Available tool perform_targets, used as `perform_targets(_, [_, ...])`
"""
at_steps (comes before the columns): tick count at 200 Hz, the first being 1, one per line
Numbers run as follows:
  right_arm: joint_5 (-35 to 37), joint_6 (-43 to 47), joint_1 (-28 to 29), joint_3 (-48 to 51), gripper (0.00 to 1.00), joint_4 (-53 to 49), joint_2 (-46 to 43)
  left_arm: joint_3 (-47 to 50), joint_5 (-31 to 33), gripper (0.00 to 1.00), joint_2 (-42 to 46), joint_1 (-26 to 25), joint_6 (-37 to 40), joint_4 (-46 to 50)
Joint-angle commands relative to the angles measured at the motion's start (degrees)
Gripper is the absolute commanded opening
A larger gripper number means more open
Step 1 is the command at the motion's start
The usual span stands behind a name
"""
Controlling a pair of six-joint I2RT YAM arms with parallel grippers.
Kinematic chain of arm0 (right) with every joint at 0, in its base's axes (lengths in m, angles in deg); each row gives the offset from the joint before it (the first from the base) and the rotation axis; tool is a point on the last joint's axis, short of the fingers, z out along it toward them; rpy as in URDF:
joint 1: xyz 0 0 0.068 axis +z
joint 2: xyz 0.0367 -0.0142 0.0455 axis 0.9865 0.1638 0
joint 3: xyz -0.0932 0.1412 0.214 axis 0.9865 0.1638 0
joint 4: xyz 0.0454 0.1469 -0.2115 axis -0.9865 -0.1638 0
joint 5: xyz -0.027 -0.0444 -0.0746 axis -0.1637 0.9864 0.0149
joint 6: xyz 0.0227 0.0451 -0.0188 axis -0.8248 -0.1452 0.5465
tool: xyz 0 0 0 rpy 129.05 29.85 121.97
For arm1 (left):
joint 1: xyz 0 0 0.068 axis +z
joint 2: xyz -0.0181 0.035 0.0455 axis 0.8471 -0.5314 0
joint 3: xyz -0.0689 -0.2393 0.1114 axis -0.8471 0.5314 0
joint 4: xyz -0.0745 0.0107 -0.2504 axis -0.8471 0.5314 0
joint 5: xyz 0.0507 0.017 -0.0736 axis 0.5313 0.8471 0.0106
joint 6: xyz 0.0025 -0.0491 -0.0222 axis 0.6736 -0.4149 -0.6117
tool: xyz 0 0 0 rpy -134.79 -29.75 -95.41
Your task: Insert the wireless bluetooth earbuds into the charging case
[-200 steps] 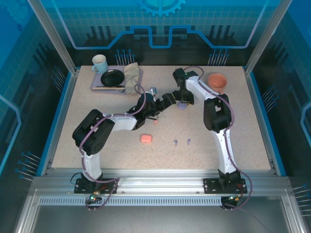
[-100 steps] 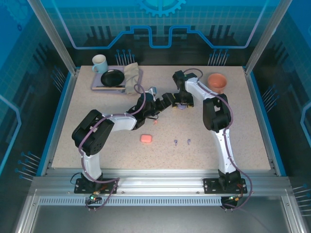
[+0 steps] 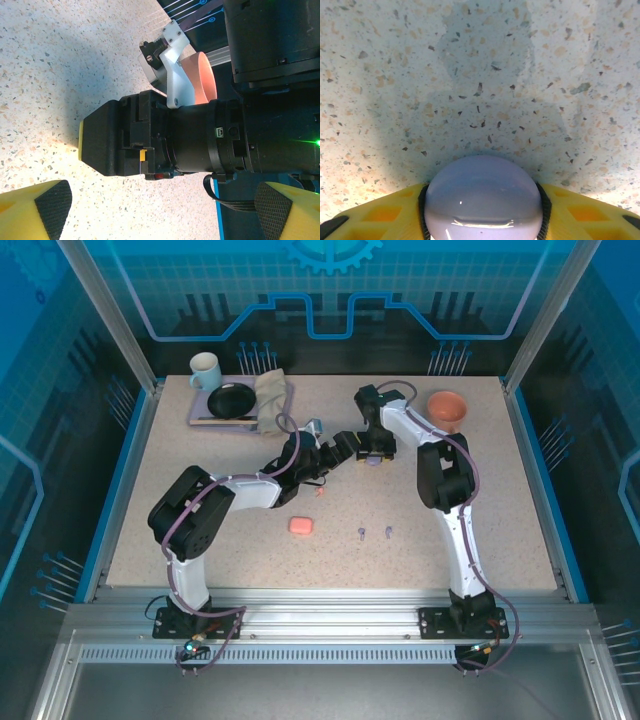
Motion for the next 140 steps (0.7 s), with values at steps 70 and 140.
perform_targets(70, [-6.42,-14.36,0.06,15.14,0.47,4.91,-10.59,2.66,-2.06,0.98,2.01,-0.56,0.46,-0.86])
perform_targets(140, [-8.82,-26.04,0.26,24.07,0.48,9.34,-16.34,4.97,-3.00,0.98,-2.32,-3.12,0.47,-5.20])
